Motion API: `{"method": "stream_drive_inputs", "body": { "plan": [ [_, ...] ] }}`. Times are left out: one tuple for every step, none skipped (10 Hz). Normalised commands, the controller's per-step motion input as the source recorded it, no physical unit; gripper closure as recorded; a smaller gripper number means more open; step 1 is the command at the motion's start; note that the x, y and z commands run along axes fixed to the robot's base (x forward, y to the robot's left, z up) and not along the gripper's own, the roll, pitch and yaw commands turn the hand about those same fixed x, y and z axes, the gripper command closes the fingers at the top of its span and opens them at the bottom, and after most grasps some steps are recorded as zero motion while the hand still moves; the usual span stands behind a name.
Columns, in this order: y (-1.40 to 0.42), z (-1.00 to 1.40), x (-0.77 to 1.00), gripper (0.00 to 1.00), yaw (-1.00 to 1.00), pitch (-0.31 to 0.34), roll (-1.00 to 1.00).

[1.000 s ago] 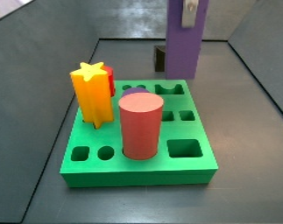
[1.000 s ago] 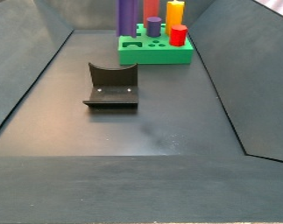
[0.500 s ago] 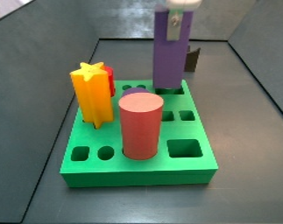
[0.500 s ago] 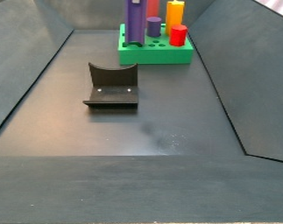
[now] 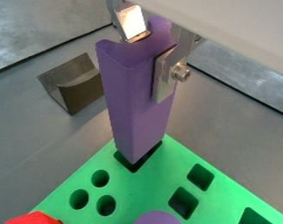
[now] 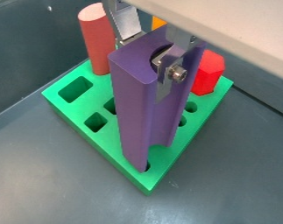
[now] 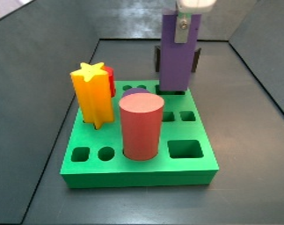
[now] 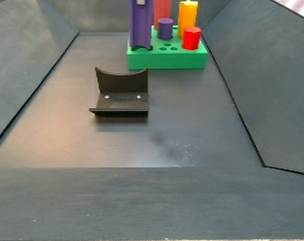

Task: Pick up the arch object. Move up. Move to above the board. Insert the arch object.
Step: Insert the arch object.

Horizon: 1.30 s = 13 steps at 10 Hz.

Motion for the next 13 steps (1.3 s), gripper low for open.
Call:
{"method": "stream_drive_inputs", "body": {
  "plan": [
    [0.00, -0.08, -0.14, 1.00, 0.00, 0.131, 0.00],
    [-0.06, -0.15, -0.08, 1.00, 0.00, 0.086, 0.00],
    [-0.09, -0.17, -0.01, 1.00, 0.03, 0.049, 0.00],
    [-0.11, -0.18, 0.13, 1.00, 0.03, 0.063, 0.00],
    [-0.05, -0.15, 0.15, 1.00, 0.00, 0.064, 0.00],
    [-0.01, -0.19, 0.09, 1.00, 0.01, 0.054, 0.00],
    [0.00, -0.24, 0.21, 1.00, 0.06, 0.057, 0.00],
    [0.00, -0.26, 0.25, 1.00, 0.07, 0.067, 0.00],
    [0.02, -0.30, 0.23, 1.00, 0.14, 0.061, 0.00],
    [0.04, -0.36, 0.13, 1.00, 0.21, 0.033, 0.00],
    [0.01, -0.36, 0.00, 1.00, 0.13, 0.026, 0.00],
    [0.00, -0.21, -0.38, 1.00, 0.00, 0.000, -0.01],
    [-0.01, -0.17, -0.38, 1.00, 0.20, 0.047, 0.00]
  ]
}}
